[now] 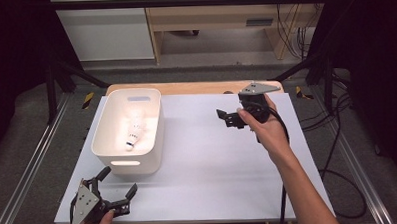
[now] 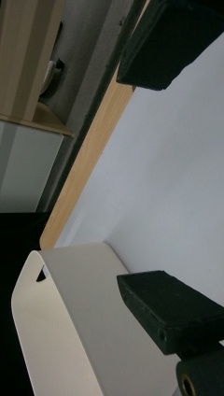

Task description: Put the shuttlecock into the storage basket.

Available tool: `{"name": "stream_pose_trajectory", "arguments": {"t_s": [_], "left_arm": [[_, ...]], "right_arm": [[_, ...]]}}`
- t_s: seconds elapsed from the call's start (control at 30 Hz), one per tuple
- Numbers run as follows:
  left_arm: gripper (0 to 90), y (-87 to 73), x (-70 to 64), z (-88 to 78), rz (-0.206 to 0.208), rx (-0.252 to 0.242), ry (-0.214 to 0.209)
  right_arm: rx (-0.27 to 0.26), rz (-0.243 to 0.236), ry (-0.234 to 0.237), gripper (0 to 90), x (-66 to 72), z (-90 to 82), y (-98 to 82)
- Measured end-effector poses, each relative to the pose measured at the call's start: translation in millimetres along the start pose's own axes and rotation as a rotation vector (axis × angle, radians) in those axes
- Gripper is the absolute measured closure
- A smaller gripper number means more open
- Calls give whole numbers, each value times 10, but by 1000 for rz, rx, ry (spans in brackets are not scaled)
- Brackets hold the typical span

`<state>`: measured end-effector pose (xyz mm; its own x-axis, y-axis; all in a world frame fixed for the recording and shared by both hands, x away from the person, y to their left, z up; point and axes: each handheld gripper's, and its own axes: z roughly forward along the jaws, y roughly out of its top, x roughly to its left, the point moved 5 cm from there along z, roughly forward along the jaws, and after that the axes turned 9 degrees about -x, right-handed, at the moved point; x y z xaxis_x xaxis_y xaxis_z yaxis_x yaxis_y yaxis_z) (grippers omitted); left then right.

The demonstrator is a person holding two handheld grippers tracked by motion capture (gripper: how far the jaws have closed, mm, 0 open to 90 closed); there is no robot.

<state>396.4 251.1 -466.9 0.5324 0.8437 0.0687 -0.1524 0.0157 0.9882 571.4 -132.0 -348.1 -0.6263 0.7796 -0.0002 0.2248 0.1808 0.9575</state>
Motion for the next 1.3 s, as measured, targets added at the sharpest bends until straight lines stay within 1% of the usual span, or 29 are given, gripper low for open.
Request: {"name": "stream_pose_trajectory", "arguments": {"t_s": [0.2, 0.4, 0.73, 0.97, 1.23, 1.3], "left_arm": [[8, 3, 7, -5, 0, -2, 3], [9, 4, 12, -8, -1, -4, 5], [8, 4, 18, -10, -3, -5, 8], [8, -3, 22, -9, -2, -1, 8], [8, -1, 20, -11, -2, -1, 12], [6, 1, 20, -13, -2, -2, 13]], "right_arm": [[-8, 17, -18, 52, -74, -98, -100], [-15, 25, -33, 51, -126, -194, -180], [-22, 51, -54, 50, -218, -338, -309], [-24, 51, -67, 45, -257, -444, -411], [-76, 41, -101, 44, -314, -598, -533], [-97, 43, -125, 44, -336, -649, -561]]}}
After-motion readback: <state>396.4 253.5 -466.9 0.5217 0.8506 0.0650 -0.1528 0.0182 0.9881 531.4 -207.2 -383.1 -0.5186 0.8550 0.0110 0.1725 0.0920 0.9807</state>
